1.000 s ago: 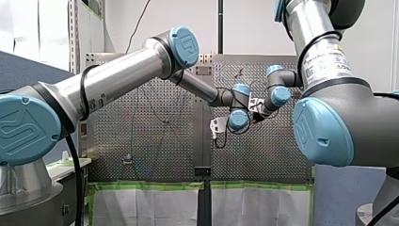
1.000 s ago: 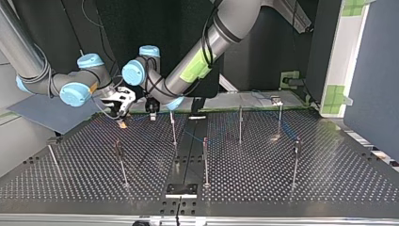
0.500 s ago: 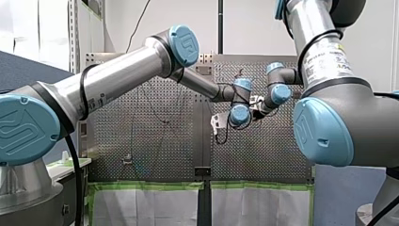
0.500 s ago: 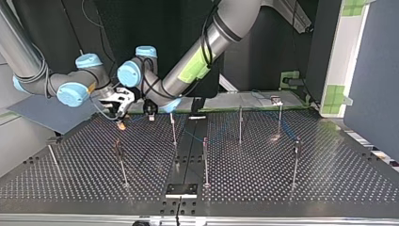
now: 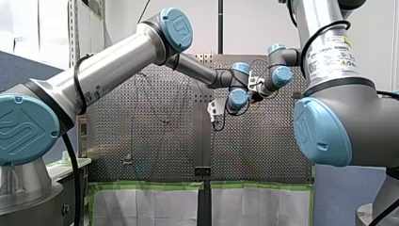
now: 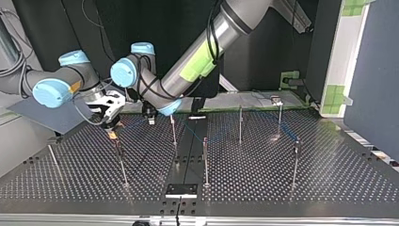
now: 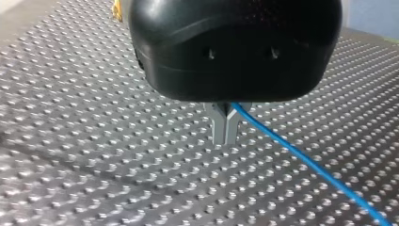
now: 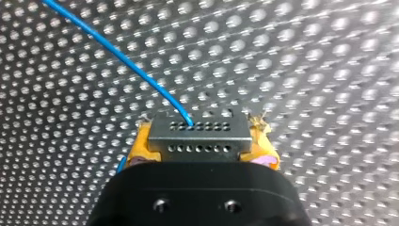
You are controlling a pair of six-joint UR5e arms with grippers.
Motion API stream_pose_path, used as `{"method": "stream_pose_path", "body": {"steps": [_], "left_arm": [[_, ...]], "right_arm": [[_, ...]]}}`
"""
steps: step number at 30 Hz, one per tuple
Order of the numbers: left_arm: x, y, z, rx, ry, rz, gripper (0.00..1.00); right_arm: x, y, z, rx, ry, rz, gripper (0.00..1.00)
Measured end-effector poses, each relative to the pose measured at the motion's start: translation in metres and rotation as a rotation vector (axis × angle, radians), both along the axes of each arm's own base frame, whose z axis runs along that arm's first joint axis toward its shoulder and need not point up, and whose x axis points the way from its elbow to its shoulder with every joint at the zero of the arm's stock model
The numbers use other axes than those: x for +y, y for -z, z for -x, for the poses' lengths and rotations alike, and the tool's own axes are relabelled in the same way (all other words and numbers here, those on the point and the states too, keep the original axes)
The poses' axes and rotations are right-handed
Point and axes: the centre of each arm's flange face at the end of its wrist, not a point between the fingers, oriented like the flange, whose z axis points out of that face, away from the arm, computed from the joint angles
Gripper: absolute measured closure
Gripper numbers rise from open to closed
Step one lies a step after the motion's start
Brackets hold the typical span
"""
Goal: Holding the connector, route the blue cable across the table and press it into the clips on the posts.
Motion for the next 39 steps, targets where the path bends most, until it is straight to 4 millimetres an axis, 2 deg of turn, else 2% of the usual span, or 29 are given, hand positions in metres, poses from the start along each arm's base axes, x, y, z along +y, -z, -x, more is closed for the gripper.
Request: {"method": "stream_pose_path", "body": {"steps": [5, 15, 21, 24, 29, 39], "left_arm": [[0.005, -0.017, 0.008, -0.011, 0.001, -0.002, 1.0], [0.007, -0.08, 0.029, -0.059, 0.007, 0.031, 1.0], [0.01, -0.12, 0.04, -0.098, 0.016, 0.055, 1.0], [0.011, -0.132, 0.044, -0.111, 0.02, 0.066, 1.0], [0.009, -0.139, 0.045, -0.13, 0.031, 0.07, 1.0], [0.008, -0.139, 0.031, -0.158, 0.069, 0.085, 1.0]], "right_arm": [[0.009, -0.026, 0.004, -0.01, 0.003, 0.014, 1.0], [0.025, -0.074, 0.015, -0.038, 0.017, 0.059, 1.0], [0.027, -0.081, 0.019, -0.041, 0.023, 0.063, 1.0], [0.027, -0.081, 0.02, -0.04, 0.025, 0.059, 1.0], [0.026, -0.084, 0.021, -0.042, 0.026, 0.062, 1.0], [0.02, -0.104, 0.02, -0.059, 0.005, 0.086, 1.0]]}}
